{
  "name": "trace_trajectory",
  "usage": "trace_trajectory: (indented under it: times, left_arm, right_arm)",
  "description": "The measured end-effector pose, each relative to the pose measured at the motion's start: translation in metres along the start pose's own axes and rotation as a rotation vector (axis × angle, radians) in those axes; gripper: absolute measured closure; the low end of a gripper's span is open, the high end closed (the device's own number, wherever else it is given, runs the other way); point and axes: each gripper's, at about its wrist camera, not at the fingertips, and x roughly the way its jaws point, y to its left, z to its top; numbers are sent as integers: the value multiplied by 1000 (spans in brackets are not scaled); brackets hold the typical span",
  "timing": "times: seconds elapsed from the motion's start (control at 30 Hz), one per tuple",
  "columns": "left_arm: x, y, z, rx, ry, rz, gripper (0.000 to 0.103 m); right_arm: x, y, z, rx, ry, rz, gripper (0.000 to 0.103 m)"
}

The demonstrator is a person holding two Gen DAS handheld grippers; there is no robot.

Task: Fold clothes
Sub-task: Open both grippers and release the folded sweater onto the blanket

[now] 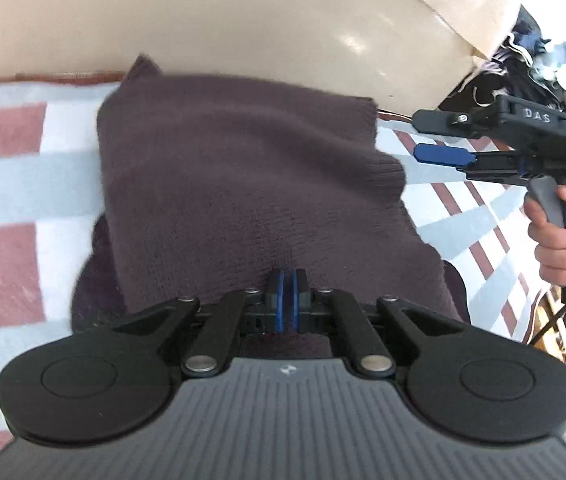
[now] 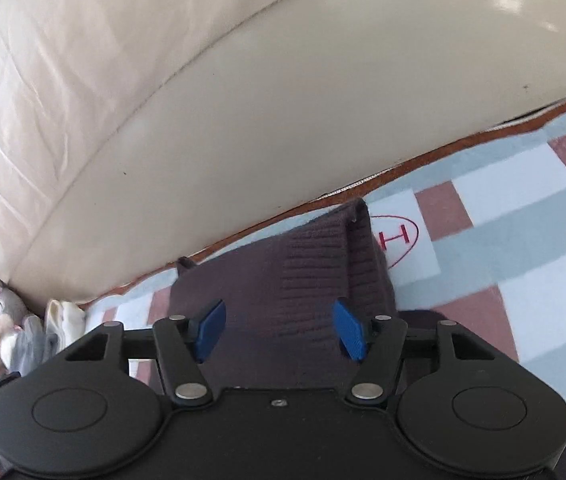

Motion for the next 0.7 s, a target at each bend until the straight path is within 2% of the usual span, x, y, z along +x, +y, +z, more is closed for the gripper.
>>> trace_trajectory:
  times: [0.13,0.17,0.2,0.23,0.27,0.37,0.43,0.5,0.53,0.57,0.6,0.63,0.7]
  left_arm:
    - [6,-1,-6,28,-14,-17,101]
    - [6,2,-5,13,-12,-25,101]
    - [6,5,-4,-1,-11,-33,101]
    - [7,8,-3,-15,-11,-40,100]
    - [6,9,-3,-25,-11,-49,100]
    - [6,10,-4,-13,-29,-60,100]
    - [7,9,-3,14,-38,-53,97]
    - [10,7,-6,24,-40,-37,97]
    - [11,7,-7,29,-41,-30,97]
    - [10,7,-8,31,-40,-32,97]
    - [9,7,-8,34,-40,-33,97]
    - [8,7,-8,36,-40,-35,97]
    - [8,11,-9,14,-42,-46,97]
  right_arm:
    - [48,-1,4,-30,60,-114,38]
    - [56,1,6,-35,36,-116,44]
    - [59,5,8,-66,-16,-104,53]
    - [62,8,10,-103,-68,-94,92]
    - [62,13,14,-152,-121,-97,98]
    - [58,13,27,-191,-238,-177,98]
    - [61,6,31,-204,-246,-215,98]
    - [71,-4,30,-190,-184,-252,95]
    - [72,-10,30,-161,-166,-265,77]
    - [72,-16,30,-124,-149,-272,53]
    - [66,-20,31,-54,-134,-260,43]
    - [61,-25,32,15,-120,-248,38]
    - [50,-34,33,154,-90,-224,38]
